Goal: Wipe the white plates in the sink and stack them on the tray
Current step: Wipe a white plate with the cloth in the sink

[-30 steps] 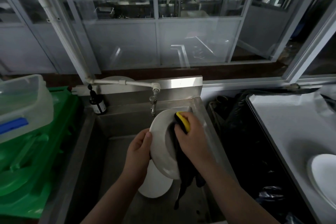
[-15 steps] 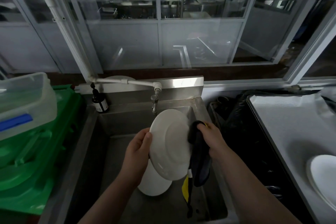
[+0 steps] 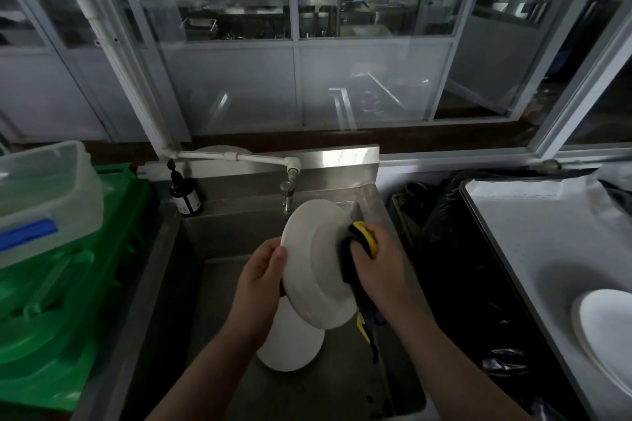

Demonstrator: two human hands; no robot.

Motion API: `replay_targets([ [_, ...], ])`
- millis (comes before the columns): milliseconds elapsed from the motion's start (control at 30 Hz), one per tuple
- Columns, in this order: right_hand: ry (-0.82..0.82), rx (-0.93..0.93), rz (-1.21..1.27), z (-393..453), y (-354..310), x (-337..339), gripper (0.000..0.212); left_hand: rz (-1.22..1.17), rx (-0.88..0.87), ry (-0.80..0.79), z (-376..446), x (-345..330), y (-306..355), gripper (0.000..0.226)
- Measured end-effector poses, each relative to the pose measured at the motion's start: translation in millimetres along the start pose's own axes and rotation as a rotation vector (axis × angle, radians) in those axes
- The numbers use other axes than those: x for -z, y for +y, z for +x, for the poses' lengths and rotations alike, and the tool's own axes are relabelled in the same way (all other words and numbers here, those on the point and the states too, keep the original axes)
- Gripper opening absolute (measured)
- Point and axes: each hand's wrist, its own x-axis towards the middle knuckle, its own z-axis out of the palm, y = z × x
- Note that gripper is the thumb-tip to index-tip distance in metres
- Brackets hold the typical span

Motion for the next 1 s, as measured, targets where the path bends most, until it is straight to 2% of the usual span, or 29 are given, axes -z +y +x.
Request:
replay_targets([
  [267, -0.126, 0.198, -0.012, -18, -20, -11, 0.032, -0.028, -0.007, 0.024, 6, -1, 0, 0.023],
  [533, -0.246, 0.361, -0.050, -45, -19, -23, 0.036, -0.151, 0.081, 0.073, 6, 3, -6, 0.024],
  [733, -0.296, 0.444, -0.102, -60, -24, -26, 0.031, -0.187, 0.133, 0.122, 5, 5, -12, 0.023],
  [900, -0.438, 0.461, -0.127, -72, -15, -28, 0.032, -0.211, 0.164, 0.172, 4, 6, -14, 0.023],
  [1000, -0.516, 0.528, -0.250, -75, -10, -27, 0.035, -0.219, 0.189, 0.191, 3, 6, -16, 0.023],
])
